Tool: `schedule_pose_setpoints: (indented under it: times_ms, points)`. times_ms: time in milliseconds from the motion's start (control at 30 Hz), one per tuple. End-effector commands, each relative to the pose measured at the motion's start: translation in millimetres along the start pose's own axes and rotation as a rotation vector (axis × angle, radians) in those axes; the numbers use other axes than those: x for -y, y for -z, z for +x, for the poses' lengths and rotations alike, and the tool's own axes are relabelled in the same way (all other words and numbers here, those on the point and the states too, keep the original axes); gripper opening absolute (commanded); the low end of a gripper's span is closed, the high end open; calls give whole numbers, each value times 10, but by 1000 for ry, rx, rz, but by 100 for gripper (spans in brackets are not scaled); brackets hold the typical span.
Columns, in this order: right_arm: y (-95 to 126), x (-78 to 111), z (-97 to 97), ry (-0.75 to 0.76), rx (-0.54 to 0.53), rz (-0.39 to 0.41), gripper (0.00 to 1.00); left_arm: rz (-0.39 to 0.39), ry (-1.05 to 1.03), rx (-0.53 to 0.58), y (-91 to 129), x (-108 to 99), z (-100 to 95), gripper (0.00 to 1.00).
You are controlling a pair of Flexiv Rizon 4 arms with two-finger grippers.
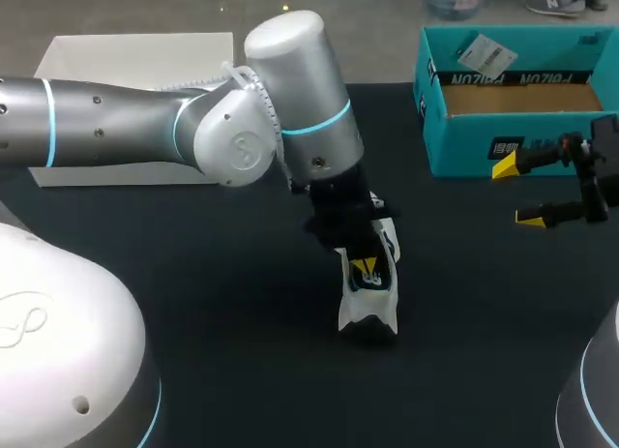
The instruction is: Take the shoe out of the shoebox, open the shoe tongue, remove and reinsert the insole, then place the shoe into the shoebox
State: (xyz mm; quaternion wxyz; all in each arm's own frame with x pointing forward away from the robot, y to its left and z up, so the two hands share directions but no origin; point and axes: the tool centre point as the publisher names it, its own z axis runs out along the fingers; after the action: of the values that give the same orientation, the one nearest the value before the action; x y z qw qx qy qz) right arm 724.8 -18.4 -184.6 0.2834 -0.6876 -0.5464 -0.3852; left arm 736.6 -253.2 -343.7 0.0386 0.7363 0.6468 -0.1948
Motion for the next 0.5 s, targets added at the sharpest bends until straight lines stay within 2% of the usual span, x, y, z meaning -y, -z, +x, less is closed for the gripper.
schedule_pose_setpoints:
  times_ms: [33,100,267,500]
  points:
    - [-6,14,0,-1,3,-3,100,11,2,-40,-155,-50,-6,0]
    - [-6,14,0,-1,3,-3,100,-11,-4,-63,-202,-34,23,0]
    - [-6,14,0,-1,3,-3,100,-7,19,-60,-345,17,107,0]
    - [-6,14,0,-1,3,-3,100,-87,26,-74,-577,-27,193,0]
